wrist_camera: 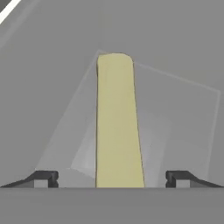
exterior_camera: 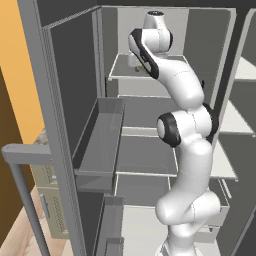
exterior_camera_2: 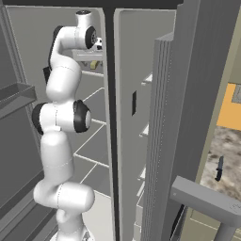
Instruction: Retrieve the butter from the fridge and place it on a plate on the dining table. Then retrieve the butter knife by the fridge and place it near the plate.
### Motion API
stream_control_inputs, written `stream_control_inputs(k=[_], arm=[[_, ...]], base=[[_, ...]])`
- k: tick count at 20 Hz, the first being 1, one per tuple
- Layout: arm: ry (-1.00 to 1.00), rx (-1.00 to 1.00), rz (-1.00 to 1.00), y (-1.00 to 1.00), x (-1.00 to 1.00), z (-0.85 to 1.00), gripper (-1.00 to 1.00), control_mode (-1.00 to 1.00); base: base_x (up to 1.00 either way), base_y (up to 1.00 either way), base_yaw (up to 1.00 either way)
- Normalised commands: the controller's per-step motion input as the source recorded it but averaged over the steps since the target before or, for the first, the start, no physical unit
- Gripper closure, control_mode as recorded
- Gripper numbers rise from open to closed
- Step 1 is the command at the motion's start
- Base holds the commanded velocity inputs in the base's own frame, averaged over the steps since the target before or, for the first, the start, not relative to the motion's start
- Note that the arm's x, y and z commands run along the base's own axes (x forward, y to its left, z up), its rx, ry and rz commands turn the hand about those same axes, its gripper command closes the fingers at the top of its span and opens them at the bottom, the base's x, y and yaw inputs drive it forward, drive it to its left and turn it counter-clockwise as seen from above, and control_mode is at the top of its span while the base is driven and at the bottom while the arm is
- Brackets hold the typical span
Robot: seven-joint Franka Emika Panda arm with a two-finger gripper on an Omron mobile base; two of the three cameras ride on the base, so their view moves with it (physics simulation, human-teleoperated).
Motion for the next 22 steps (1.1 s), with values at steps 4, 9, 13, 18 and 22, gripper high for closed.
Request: stream_control_inputs(k=[4,9,13,18,22], arm=[[0.02,0.0,0.0,0.03,0.02,-0.14,1.0,-1.0],[0.0,0.0,0.0,0.0,0.01,-0.09,1.0,-1.0],[-0.09,0.0,0.0,0.0,-0.05,0.0,1.0,-1.0],[-0.35,0.01,0.0,0.0,-0.01,0.12,1.0,-1.0],[-0.42,0.02,0.0,0.0,-0.07,0.08,1.0,-1.0]], base=[[0.0,0.0,0.0],[0.0,0.0,0.0],[0.0,0.0,0.0],[0.0,0.0,0.0],[0.0,0.0,0.0]])
